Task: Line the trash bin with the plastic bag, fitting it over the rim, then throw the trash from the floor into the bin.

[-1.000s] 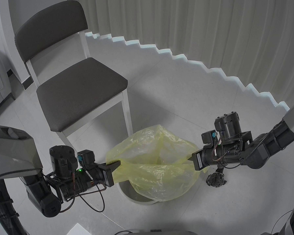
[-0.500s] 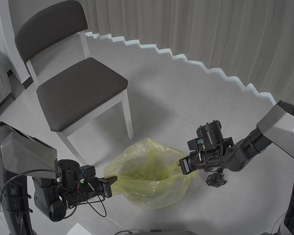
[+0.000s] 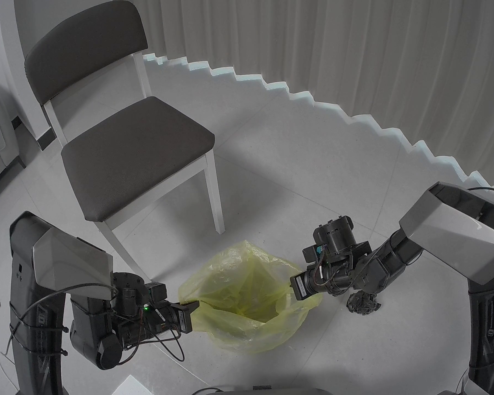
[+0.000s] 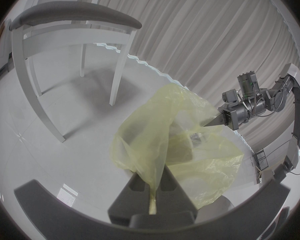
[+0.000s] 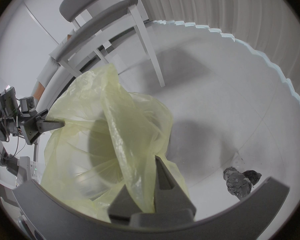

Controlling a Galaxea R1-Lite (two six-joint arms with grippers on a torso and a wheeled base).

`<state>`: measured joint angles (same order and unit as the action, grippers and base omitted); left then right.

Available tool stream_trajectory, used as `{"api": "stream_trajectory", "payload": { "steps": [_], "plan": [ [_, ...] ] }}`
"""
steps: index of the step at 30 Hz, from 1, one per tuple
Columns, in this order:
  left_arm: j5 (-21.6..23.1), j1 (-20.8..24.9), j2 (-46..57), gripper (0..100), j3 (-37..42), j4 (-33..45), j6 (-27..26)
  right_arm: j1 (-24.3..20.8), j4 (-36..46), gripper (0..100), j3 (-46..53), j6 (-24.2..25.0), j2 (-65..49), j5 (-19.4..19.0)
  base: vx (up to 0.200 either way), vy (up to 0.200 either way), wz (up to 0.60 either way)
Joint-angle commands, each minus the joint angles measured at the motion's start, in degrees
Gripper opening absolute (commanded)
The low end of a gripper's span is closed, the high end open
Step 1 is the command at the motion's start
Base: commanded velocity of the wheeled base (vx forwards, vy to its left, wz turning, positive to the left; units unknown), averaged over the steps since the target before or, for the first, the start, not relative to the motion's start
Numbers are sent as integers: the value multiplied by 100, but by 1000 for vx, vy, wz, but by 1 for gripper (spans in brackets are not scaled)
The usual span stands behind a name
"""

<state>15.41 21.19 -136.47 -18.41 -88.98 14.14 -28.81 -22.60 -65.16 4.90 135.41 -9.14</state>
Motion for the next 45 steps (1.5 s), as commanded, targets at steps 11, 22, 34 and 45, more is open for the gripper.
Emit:
{"api": "stream_trajectory", "payload": {
  "steps": [11,22,34,45],
  "plan": [
    [111,-53,-178,0,232,-102,-25,-2,1,0,82,-51,301,18,0,0,0],
    [68,-36,-310,0,48,-102,-17,121,45,100,302,-226,-173,246,0,0,0],
    [15,-53,-573,100,-5,-102,-43,7,54,100,-111,-455,-331,246,0,0,0],
    [-73,-53,-468,100,57,-102,-78,-257,502,100,-1175,-578,275,238,0,0,0]
  ]
}}
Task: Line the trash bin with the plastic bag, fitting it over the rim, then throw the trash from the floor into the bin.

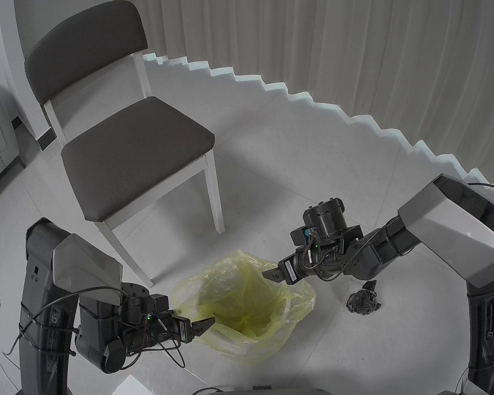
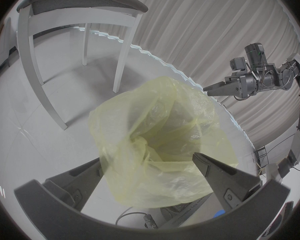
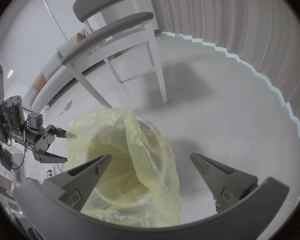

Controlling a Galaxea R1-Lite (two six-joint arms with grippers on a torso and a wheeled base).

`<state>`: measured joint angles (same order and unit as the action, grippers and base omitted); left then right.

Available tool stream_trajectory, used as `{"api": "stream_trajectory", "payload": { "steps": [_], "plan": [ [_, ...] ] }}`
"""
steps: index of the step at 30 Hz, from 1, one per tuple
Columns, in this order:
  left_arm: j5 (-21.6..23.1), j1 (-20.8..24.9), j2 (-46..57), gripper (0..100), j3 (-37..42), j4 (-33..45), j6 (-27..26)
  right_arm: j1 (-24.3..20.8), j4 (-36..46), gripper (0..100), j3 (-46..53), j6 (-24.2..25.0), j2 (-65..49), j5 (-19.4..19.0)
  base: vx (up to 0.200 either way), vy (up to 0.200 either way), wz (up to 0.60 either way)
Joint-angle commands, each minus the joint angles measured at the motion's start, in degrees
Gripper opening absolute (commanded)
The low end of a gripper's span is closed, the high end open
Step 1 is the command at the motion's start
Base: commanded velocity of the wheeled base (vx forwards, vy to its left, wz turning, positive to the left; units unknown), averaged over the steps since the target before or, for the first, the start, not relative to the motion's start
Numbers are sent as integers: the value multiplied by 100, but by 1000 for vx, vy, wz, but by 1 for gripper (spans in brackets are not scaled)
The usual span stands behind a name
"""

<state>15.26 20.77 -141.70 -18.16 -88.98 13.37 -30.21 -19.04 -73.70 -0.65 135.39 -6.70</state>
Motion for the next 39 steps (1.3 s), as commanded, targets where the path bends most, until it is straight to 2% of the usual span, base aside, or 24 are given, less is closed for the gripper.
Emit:
{"api": "stream_trajectory", "payload": {
  "steps": [1,7,8,24,39],
  "plan": [
    [-85,-21,81,100,41,-102,-1,-126,164,100,-355,-32,313,-6,0,0,0],
    [-102,-29,257,100,59,-102,-1,-126,252,100,-592,-208,524,-6,0,0,0],
    [-102,-47,301,100,59,-102,-1,-117,278,0,-663,-287,603,-6,0,0,0],
    [-138,-152,336,100,23,-102,-1,-3,542,0,-1489,-331,761,11,0,0,0],
    [-287,-152,398,100,59,-102,-1,15,357,0,-1586,-269,462,11,0,0,0]
  ]
}}
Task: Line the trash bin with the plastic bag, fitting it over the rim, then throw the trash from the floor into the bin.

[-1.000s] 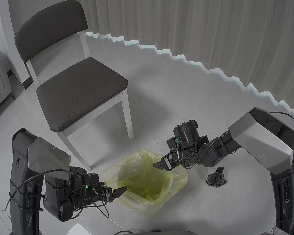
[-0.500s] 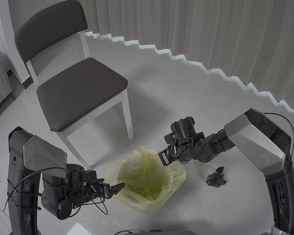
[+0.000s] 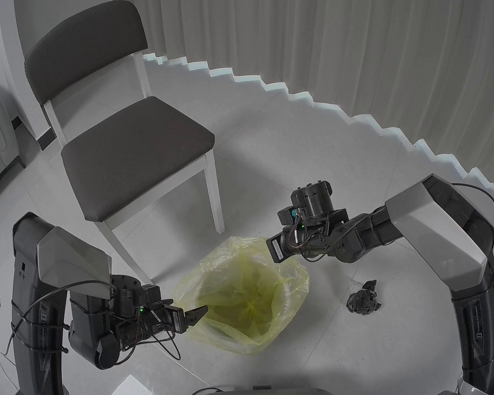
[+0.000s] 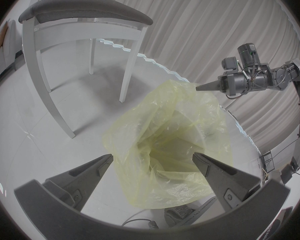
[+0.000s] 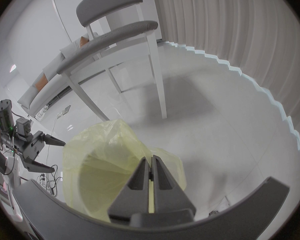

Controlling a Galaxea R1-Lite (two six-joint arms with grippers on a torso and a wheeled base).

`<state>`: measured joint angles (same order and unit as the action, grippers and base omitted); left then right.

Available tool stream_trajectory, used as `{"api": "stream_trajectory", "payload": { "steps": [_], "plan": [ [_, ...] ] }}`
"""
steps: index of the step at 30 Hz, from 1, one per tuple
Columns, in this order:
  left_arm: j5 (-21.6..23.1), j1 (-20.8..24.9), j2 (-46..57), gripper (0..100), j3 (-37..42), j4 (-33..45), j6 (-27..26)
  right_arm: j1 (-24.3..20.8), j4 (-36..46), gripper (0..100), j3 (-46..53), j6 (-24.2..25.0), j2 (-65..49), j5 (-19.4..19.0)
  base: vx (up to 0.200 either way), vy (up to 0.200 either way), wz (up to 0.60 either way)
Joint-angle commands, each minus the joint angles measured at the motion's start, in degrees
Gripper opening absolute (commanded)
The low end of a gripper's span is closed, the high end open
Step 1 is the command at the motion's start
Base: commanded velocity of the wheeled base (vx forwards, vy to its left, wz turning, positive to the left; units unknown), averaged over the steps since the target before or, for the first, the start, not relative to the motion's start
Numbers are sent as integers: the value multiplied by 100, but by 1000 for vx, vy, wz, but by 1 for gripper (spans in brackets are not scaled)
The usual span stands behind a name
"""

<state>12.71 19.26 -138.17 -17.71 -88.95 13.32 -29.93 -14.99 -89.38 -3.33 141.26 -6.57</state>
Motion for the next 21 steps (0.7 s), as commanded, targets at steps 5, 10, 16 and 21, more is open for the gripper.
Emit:
{"api": "stream_trajectory", "payload": {
  "steps": [5,10,16,21],
  "plan": [
    [-103,-1,71,100,-4,-105,4,-4,-135,0,-88,-10,-73,7,0,0,0],
    [-129,-10,71,100,-57,-105,12,22,-153,0,-308,-1,244,7,0,0,0],
    [-182,-80,53,100,-83,-105,12,66,-548,0,-791,87,903,-11,0,0,0],
    [-199,-89,71,100,-48,-105,12,-4,-1269,0,-545,280,833,-72,0,0,0]
  ]
}}
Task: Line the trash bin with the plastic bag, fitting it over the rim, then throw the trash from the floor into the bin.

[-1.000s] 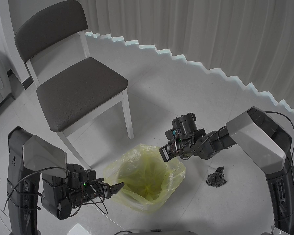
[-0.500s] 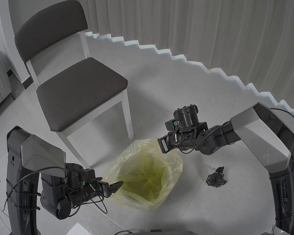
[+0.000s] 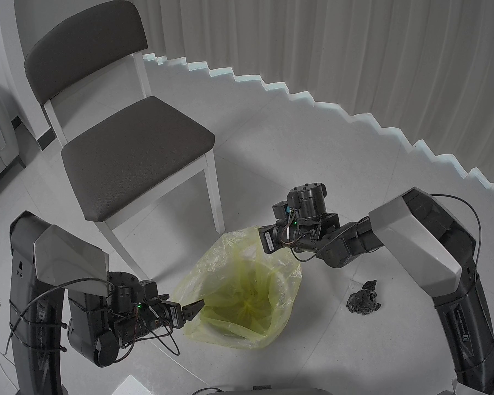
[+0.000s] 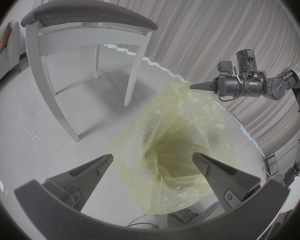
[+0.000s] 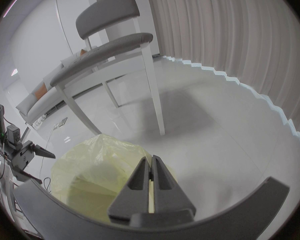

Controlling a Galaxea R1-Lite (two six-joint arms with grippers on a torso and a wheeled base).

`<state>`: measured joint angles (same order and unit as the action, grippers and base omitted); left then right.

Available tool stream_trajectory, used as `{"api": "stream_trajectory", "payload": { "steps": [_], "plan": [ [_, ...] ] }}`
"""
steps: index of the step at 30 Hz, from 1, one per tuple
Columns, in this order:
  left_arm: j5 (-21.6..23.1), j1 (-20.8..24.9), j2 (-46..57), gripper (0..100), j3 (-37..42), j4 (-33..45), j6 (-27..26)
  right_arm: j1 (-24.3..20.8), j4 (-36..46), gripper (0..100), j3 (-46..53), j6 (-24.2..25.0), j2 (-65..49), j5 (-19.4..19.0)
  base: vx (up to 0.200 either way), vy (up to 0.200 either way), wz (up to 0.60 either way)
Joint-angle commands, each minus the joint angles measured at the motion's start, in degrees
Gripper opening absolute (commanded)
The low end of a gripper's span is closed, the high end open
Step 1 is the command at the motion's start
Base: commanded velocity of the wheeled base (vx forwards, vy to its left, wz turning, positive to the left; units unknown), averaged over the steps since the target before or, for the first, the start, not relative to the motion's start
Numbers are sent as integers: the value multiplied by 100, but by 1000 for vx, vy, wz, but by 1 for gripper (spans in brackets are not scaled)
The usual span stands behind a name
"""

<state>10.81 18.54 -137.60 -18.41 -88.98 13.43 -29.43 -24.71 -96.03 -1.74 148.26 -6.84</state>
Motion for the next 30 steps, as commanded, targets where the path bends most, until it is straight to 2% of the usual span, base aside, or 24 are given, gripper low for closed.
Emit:
{"api": "stream_trajectory", "payload": {
  "steps": [1,26,27,30],
  "plan": [
    [-9,-17,22,100,21,-102,1,-89,-385,0,137,139,71,-54,0,0,0],
    [-18,9,-39,100,48,-102,1,113,-271,0,277,78,546,-46,0,0,0],
    [-9,9,-39,100,65,-102,10,51,-324,0,638,60,432,-46,0,0,0],
    [-9,9,-101,100,74,-102,10,-19,-306,0,875,51,256,-46,0,0,0]
  ]
}}
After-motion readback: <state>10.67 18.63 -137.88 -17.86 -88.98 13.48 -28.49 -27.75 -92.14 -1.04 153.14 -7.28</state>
